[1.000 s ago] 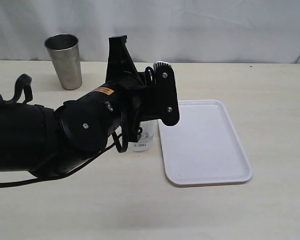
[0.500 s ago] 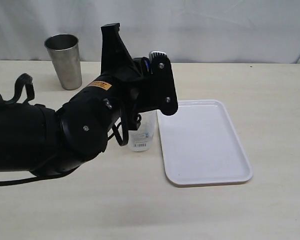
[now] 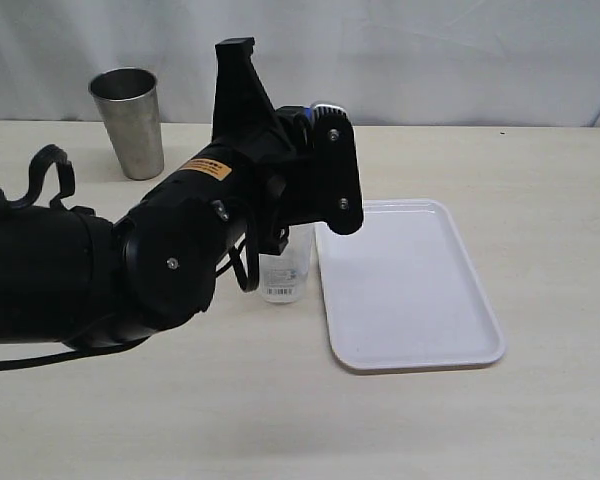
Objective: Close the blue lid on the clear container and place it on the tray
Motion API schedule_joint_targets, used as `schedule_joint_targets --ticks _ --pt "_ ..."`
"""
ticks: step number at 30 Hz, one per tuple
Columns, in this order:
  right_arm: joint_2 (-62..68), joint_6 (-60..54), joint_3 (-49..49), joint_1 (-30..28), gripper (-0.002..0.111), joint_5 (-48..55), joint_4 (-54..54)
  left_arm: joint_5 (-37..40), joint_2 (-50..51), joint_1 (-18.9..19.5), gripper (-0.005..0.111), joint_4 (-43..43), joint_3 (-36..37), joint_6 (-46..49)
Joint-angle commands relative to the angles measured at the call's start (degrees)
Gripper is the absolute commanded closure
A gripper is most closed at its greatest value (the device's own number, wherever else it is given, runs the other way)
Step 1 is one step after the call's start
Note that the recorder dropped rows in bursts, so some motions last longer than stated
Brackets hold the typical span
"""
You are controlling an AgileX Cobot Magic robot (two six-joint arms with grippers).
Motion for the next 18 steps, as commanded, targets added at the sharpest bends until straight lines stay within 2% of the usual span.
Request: schedule_joint_targets --ticks 1,18 --pt "-0.27 -0.31 0.13 -0.38 0.104 0.01 0.03 -0.71 -0.41 -0.01 0.107 0.68 0.09 -0.52" --pt "-0.27 -0.31 0.13 -0.38 0.104 0.01 0.03 1.96 -0.41 -0.12 0.107 -1.94 0.20 -0.39"
